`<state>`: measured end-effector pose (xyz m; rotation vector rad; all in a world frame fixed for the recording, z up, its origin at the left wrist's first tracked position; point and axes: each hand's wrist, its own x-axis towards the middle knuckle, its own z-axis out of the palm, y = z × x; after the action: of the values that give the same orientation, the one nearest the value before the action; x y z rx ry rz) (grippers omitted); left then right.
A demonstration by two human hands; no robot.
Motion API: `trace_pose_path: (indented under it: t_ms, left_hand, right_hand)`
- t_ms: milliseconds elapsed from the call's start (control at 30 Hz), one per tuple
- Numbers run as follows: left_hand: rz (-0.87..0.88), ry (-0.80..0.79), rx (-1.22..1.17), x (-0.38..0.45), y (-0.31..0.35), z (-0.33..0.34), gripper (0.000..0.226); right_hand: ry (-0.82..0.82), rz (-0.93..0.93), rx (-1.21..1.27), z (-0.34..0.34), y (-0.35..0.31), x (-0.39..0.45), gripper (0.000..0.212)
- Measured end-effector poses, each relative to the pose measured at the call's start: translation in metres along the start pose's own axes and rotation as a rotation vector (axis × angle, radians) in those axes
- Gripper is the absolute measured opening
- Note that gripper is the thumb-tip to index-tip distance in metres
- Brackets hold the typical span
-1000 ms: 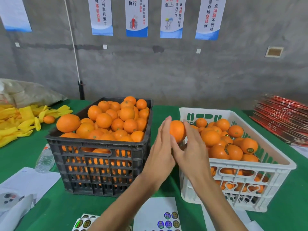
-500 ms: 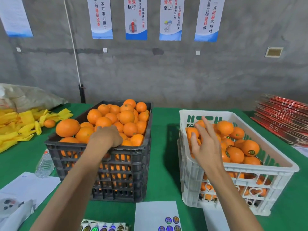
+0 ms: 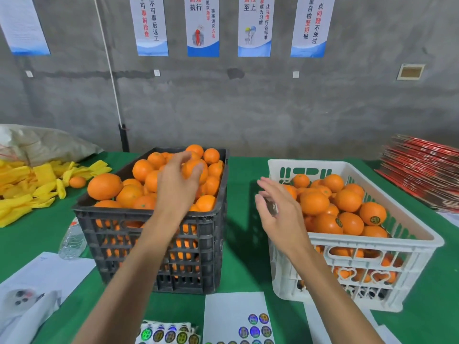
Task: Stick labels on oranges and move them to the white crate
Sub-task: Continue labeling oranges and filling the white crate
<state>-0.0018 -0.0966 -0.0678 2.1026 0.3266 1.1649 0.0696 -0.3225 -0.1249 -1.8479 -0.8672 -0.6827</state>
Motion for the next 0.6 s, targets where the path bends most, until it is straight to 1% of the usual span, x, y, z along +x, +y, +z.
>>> trace_pose_path:
  t_ms: [33, 100, 167, 200, 267, 333, 400, 467, 533, 600]
  left_hand:
    - [0.031, 0.045, -0.109, -0.013, 0.011, 0.010, 0.041]
    - [0.058, 0.045, -0.272, -0.040, 0.028, 0.028, 0.035]
    - [0.059, 0.004, -0.379, -0.069, 0.034, 0.045, 0.033]
    - [0.056, -0.031, -0.413, -0.084, 0.034, 0.054, 0.036]
    - [0.018, -0.151, -0.450, -0.115, 0.025, 0.069, 0.053]
    - [-0.092, -0.293, -0.483, -0.141, 0.004, 0.083, 0.066]
    - [-0.222, -0.424, -0.469, -0.165, -0.021, 0.095, 0.068]
    - [-0.317, -0.533, -0.397, -0.188, -0.048, 0.104, 0.069]
    - [-0.369, -0.566, -0.299, -0.209, -0.074, 0.110, 0.069]
    - [-0.392, -0.562, -0.276, -0.225, -0.094, 0.112, 0.066]
  right_hand:
    - [-0.065, -0.007, 0.035, 0.005, -0.008, -0.001, 0.045]
    - [-0.173, -0.010, 0.077, 0.014, -0.017, -0.005, 0.065]
    - [-0.193, 0.047, 0.140, 0.018, -0.015, -0.014, 0.080]
    - [-0.167, 0.085, 0.163, 0.018, -0.011, -0.021, 0.082]
    - [-0.121, 0.124, 0.125, 0.018, 0.000, -0.040, 0.081]
    - [-0.158, 0.164, 0.028, 0.018, 0.013, -0.065, 0.081]
    - [-0.292, 0.272, -0.041, 0.020, 0.028, -0.094, 0.082]
    - [-0.425, 0.383, -0.063, 0.021, 0.044, -0.125, 0.079]
    - [-0.508, 0.415, -0.115, 0.022, 0.054, -0.153, 0.067]
    - [-0.599, 0.367, -0.174, 0.025, 0.059, -0.179, 0.060]
